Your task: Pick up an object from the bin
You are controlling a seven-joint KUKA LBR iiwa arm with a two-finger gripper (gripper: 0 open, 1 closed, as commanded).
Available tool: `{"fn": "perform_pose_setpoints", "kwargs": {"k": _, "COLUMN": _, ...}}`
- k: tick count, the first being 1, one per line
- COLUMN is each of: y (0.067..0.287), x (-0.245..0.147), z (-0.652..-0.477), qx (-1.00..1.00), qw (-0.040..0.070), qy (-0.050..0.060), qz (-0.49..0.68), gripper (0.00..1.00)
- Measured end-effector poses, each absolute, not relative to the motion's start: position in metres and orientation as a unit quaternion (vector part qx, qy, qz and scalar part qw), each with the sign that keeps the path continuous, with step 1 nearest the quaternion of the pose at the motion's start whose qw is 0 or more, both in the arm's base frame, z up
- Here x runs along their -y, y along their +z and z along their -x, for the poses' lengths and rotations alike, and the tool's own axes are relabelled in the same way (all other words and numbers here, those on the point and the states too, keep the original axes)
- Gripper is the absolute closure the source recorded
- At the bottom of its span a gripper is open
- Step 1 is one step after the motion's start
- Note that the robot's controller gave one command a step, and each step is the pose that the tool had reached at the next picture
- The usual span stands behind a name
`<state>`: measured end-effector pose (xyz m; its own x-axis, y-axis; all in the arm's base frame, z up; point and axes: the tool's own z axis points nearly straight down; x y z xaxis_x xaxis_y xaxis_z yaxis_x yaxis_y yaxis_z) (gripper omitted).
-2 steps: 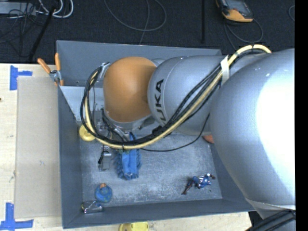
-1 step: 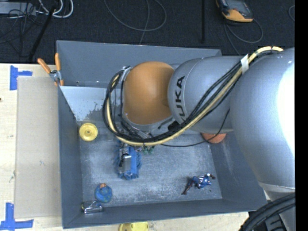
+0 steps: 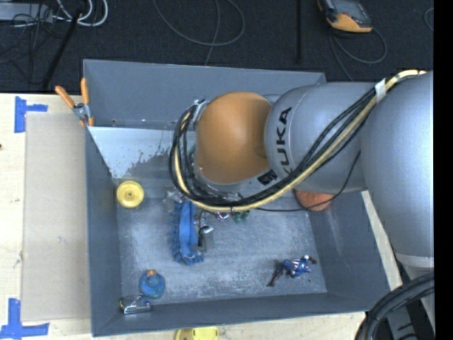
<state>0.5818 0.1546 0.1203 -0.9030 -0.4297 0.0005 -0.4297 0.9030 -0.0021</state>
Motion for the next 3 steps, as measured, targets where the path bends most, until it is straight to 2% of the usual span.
{"fn": "perform_pose_setpoints", "kwargs": {"k": 1, "y": 0.133, "x": -0.145, "z": -0.59, "qx": 0.944, "qw": -0.001, "qy": 0.0, "qz": -0.329, "gripper": 0.0}}
{"fn": "perform_pose_setpoints", "kwargs": {"k": 2, "y": 0.092, "x": -0.154, "z": -0.602, "qx": 0.919, "qw": -0.001, "qy": 0.0, "qz": -0.395, "gripper": 0.0}}
{"fn": "perform_pose_setpoints", "kwargs": {"k": 3, "y": 0.071, "x": -0.159, "z": -0.605, "qx": 0.858, "qw": -0.001, "qy": -0.001, "qz": -0.513, "gripper": 1.0}}
